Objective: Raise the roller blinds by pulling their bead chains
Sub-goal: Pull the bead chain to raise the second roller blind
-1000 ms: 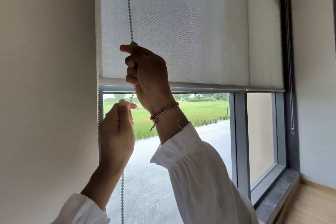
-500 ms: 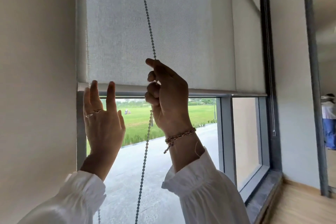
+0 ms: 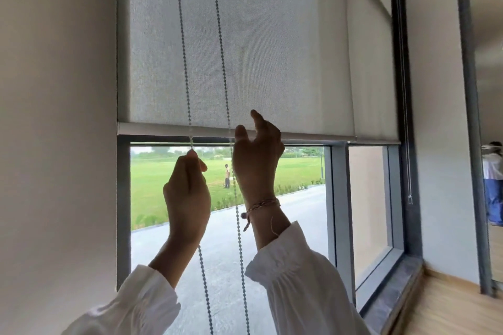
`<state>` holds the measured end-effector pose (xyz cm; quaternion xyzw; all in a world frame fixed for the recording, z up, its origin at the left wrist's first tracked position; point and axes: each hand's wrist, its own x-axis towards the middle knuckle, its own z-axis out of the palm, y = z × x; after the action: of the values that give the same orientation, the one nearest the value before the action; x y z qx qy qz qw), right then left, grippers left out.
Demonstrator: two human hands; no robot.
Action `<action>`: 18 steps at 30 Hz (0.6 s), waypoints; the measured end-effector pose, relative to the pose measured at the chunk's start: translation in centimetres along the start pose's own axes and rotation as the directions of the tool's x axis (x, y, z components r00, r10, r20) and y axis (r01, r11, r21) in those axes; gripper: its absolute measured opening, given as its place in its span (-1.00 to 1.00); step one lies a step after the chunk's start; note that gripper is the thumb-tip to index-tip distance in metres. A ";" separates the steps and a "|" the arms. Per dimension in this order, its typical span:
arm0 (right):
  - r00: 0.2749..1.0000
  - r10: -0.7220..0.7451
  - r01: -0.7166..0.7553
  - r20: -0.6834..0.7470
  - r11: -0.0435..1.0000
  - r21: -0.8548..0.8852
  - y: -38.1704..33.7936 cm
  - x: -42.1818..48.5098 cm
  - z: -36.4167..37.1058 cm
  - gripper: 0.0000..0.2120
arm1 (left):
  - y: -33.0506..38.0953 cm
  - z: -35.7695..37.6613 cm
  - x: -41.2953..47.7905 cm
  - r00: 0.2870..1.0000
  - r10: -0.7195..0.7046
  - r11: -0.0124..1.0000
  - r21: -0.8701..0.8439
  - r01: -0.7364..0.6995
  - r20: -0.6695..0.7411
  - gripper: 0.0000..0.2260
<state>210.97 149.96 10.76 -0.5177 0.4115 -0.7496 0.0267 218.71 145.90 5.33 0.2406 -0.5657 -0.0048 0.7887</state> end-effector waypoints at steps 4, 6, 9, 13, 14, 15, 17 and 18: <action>0.993 -0.120 0.117 0.018 0.987 0.106 -1.5 -0.1 0.6 -0.72 | 1.2 0.3 -0.4 0.994 0.110 0.994 -0.028 -0.109 0.027 -0.69; 0.991 -0.043 0.003 0.129 0.956 0.294 -2.5 0.4 0.7 -0.75 | 1.7 0.2 -0.5 0.987 0.150 0.988 -0.037 -0.148 0.054 -0.69; 0.924 0.028 -0.248 0.381 0.801 0.544 -4.0 0.8 0.4 -0.71 | 1.8 -0.1 -0.8 0.987 0.138 0.989 -0.065 -0.133 0.086 -0.70; 0.871 0.013 -0.317 0.491 0.778 0.542 -5.4 0.5 0.7 -0.71 | 2.0 -0.6 -1.0 0.992 0.051 0.989 -0.142 -0.035 0.113 -0.73; 0.891 0.001 -0.266 0.455 0.812 0.519 -5.5 0.6 0.9 -0.75 | 2.1 -0.7 -1.1 0.992 0.034 0.988 -0.157 -0.014 0.125 -0.73; 0.913 -0.007 -0.219 0.408 0.835 0.505 -5.4 0.6 1.2 -0.78 | 2.1 -0.7 -1.2 0.989 0.025 0.987 -0.161 -0.001 0.147 -0.72; 0.952 -0.022 -0.137 0.305 0.861 0.490 -5.2 0.7 1.6 -0.78 | 2.0 -0.9 -1.6 0.979 0.027 0.989 -0.147 0.004 0.203 -0.68; 0.963 -0.029 -0.109 0.269 0.868 0.484 -5.1 0.7 1.7 -0.76 | 2.0 -1.0 -1.8 0.974 0.023 0.990 -0.138 0.008 0.224 -0.67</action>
<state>213.97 152.05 14.81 -0.5811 0.2092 -0.7524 0.2292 218.42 148.56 4.22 0.1812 -0.6508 -0.0681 0.7342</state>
